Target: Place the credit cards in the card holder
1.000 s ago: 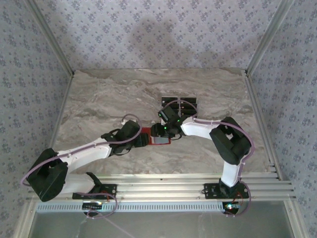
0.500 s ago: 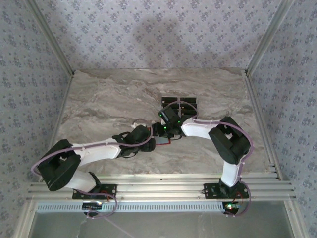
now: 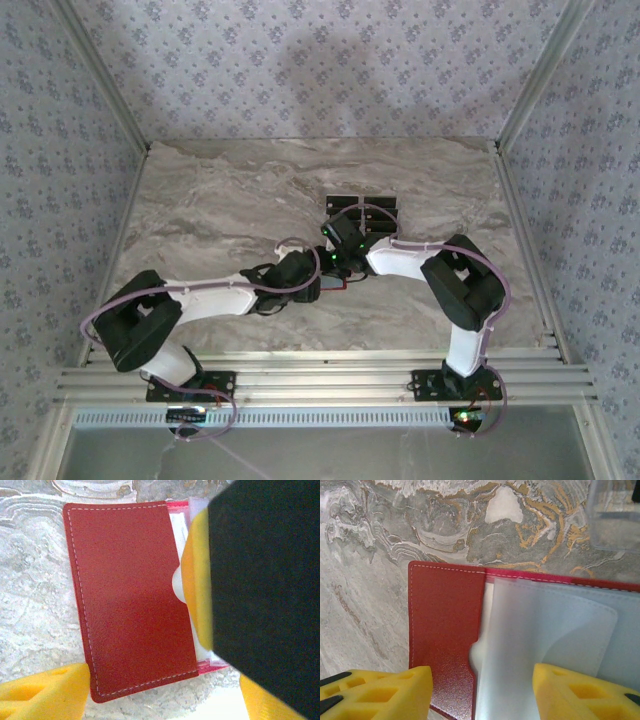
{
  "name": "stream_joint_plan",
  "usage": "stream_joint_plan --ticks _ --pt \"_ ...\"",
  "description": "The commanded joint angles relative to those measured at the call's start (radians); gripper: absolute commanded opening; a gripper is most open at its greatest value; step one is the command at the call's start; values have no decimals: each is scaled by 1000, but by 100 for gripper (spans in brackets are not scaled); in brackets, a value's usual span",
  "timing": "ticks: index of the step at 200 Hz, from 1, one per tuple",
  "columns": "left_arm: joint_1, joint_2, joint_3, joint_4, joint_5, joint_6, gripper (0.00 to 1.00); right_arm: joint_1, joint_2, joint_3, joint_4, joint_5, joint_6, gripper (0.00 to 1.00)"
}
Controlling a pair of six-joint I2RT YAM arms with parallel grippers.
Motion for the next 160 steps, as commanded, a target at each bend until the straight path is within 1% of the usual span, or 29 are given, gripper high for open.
stream_joint_plan --ticks 1,25,74,126,160 --pt "-14 28 45 20 -56 11 79 -2 24 -20 -13 -19 19 57" --pt "-17 53 53 4 -85 6 79 -3 21 -24 -11 -21 20 58" --pt "-23 103 48 -8 -100 -9 78 -17 5 -19 -9 -34 23 58" --pt "-25 126 43 0 -99 -21 78 -73 -104 -32 -35 -20 19 63" --pt "-25 133 41 6 -96 -24 78 -97 -141 -70 -40 -11 21 64"
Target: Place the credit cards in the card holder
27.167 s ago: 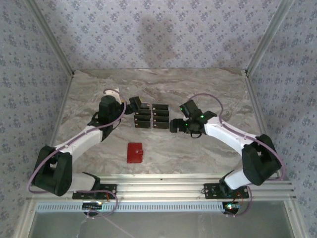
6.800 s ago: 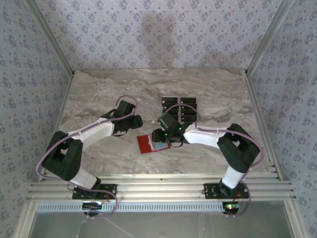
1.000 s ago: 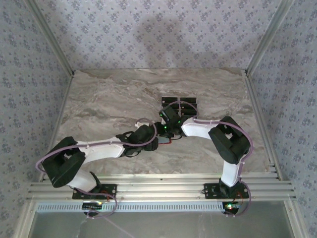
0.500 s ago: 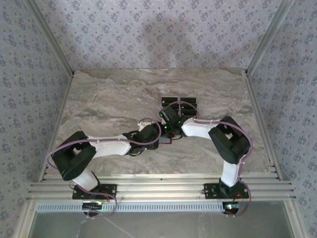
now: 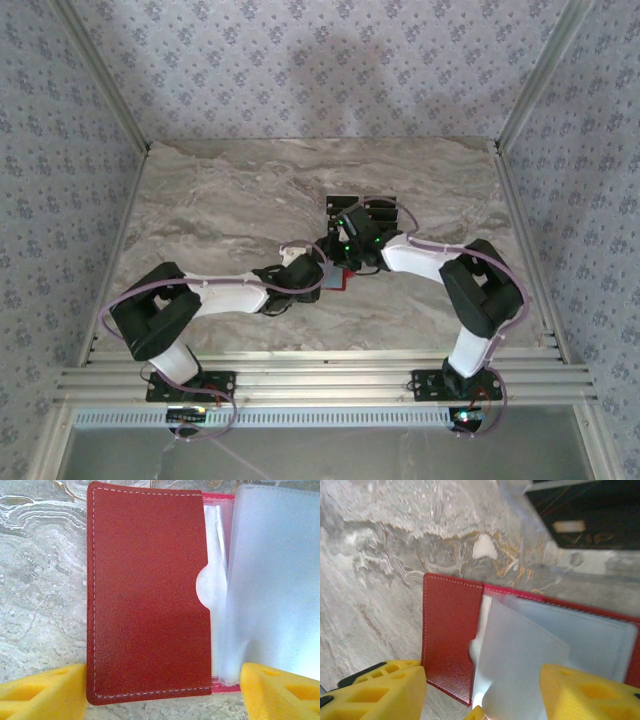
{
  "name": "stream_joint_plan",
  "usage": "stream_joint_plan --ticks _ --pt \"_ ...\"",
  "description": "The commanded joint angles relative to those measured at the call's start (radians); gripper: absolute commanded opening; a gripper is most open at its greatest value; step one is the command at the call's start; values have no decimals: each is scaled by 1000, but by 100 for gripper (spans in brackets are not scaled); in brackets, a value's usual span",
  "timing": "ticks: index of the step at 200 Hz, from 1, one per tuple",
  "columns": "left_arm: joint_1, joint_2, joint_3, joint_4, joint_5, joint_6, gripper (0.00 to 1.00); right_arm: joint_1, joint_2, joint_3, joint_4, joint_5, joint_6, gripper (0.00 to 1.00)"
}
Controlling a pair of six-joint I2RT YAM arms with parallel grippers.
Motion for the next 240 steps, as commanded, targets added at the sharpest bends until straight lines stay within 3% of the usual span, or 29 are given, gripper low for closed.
stream_joint_plan --ticks 1,121,184,240 --pt "-3 37 8 5 6 -13 78 -10 -34 -27 -31 12 11 64" --pt "-3 4 -1 6 11 -19 77 22 41 -7 24 -17 37 63" --pt "-1 -304 -87 -65 -56 -63 79 84 66 120 -66 6 32 63" --pt "57 -558 -206 -99 -69 -130 81 141 202 295 -163 47 31 63"
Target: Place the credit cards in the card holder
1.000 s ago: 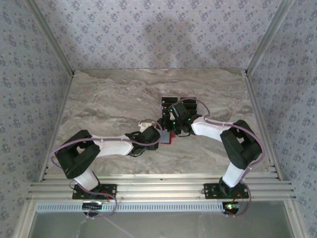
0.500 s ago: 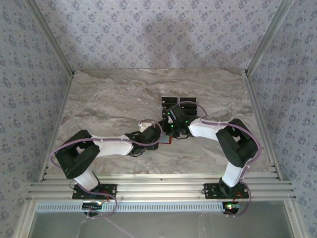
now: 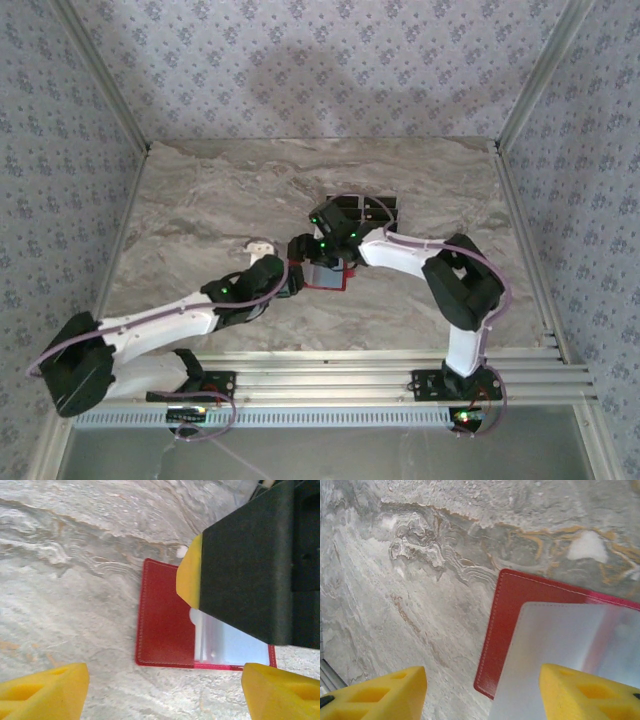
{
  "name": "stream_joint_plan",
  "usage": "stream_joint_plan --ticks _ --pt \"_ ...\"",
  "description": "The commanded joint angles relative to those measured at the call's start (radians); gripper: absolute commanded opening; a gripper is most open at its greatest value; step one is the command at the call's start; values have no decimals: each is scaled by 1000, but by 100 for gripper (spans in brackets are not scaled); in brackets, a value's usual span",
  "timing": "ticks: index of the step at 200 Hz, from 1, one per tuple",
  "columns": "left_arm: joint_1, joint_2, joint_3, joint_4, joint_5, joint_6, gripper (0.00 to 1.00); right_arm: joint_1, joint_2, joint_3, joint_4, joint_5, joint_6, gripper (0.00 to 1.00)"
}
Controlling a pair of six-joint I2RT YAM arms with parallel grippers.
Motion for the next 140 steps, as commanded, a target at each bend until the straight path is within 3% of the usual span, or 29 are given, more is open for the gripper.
stream_joint_plan --ticks 1,55,110,140 --pt "31 -74 -40 -46 -18 -41 81 21 68 80 -90 34 8 63" --pt "145 -147 -58 -79 83 -31 84 52 150 198 -180 59 22 62" --pt "232 -67 39 -104 193 23 88 -4 -1 259 -232 15 -65 64" --pt "277 32 121 -100 275 62 91 -73 -49 297 -369 -8 -166 64"
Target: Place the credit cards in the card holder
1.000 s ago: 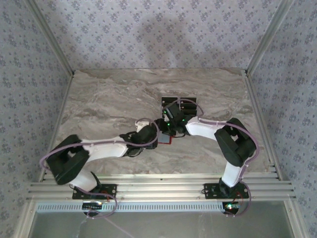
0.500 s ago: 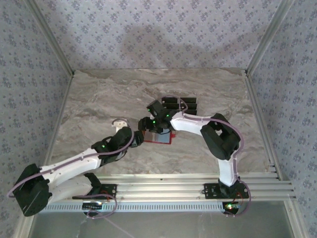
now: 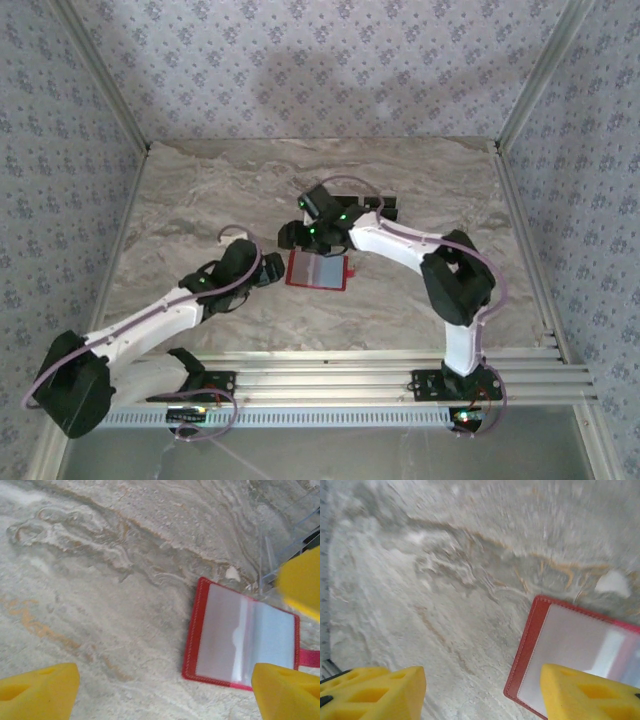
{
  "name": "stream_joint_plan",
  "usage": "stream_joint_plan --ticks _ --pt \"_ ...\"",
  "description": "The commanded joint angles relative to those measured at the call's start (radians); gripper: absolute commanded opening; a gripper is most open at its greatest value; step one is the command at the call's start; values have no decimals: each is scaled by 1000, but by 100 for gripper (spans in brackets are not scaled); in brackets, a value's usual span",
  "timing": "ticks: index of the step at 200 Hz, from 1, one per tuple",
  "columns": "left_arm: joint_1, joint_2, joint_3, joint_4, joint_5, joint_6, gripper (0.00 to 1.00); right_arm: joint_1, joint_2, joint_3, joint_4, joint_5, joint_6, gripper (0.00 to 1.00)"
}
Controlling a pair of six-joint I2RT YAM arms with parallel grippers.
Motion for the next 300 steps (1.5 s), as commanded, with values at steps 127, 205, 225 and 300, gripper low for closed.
stream_joint_plan --ticks 127,205,225,300 --pt "188 310 310 -39 293 118 100 -72 40 203 -486 370 -934 54" --pt "209 370 363 -51 323 118 100 -63 113 205 -461 446 -1034 50" --pt "214 379 369 -55 326 121 100 -71 134 207 -458 451 -1042 48" --pt "234 413 386 -53 355 130 100 -74 193 231 -455 488 -1049 46"
